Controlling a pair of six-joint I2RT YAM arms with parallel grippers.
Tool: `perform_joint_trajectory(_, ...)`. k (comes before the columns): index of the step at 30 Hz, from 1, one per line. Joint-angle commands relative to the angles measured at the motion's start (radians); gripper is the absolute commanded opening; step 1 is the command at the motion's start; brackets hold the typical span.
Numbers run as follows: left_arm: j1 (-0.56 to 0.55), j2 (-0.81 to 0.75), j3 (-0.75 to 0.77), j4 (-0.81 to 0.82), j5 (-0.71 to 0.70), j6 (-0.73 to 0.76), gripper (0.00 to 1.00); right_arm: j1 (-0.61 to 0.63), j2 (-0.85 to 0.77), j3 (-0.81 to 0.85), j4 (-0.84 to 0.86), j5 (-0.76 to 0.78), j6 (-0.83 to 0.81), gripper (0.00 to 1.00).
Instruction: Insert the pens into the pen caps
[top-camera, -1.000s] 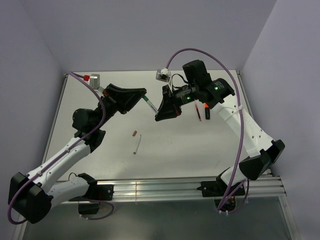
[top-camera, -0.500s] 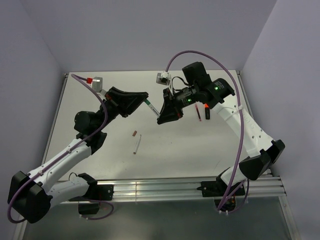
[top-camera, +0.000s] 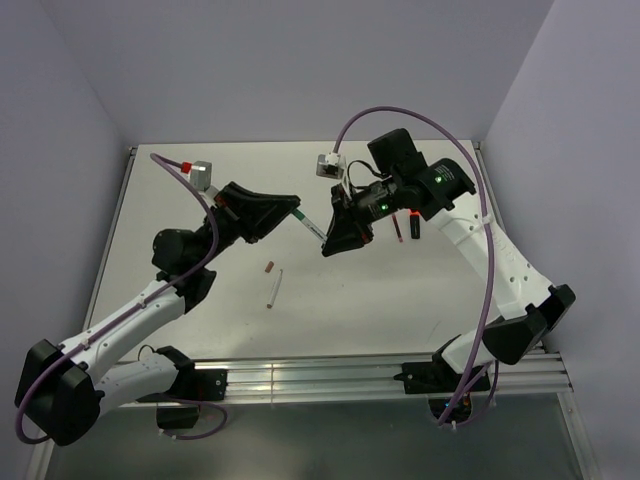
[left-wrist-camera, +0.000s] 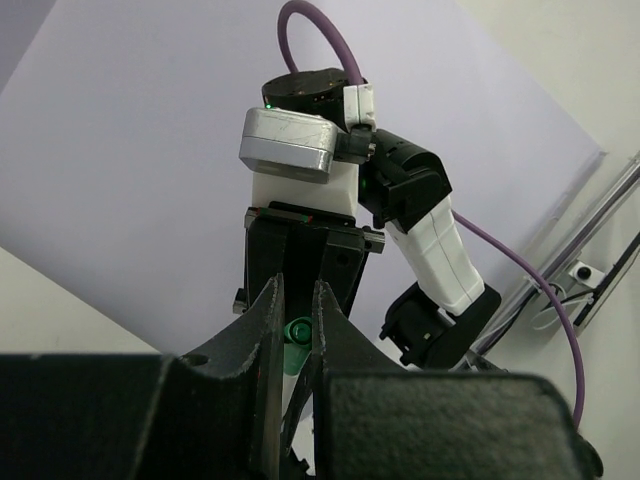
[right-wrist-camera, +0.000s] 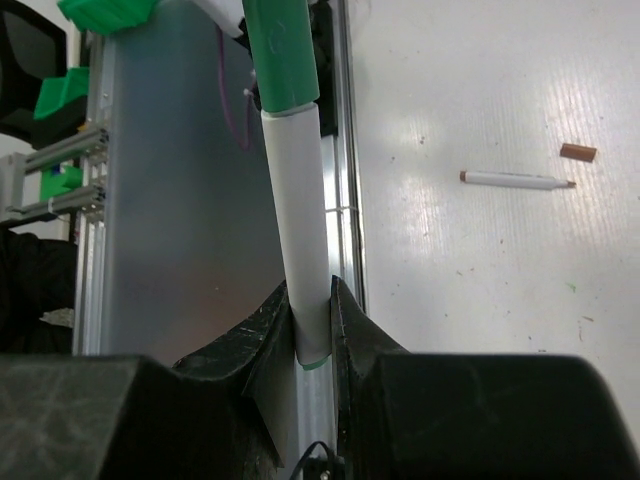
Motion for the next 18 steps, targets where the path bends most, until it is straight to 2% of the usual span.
perform_joint_trajectory(1, -0.123, 0.069, -0.091, -0.254, 0.503, -0.049, 0.0, 0.013, -0.047, 0.106, 0.413, -0.013, -0.044, 0.0)
perform_joint_trajectory(7, -0.125, 0.059, -0.111, -0.238, 0.489, -0.06, 0.0, 0.027, -0.064, 0.08, 0.389, 0.019, -0.084, 0.0)
perform_joint_trajectory(18, -0.125, 0.059, -0.077, -0.271, 0.449, -0.024, 0.0, 0.03, -0.039, 0.108, 0.44, 0.01, 0.009, 0.0)
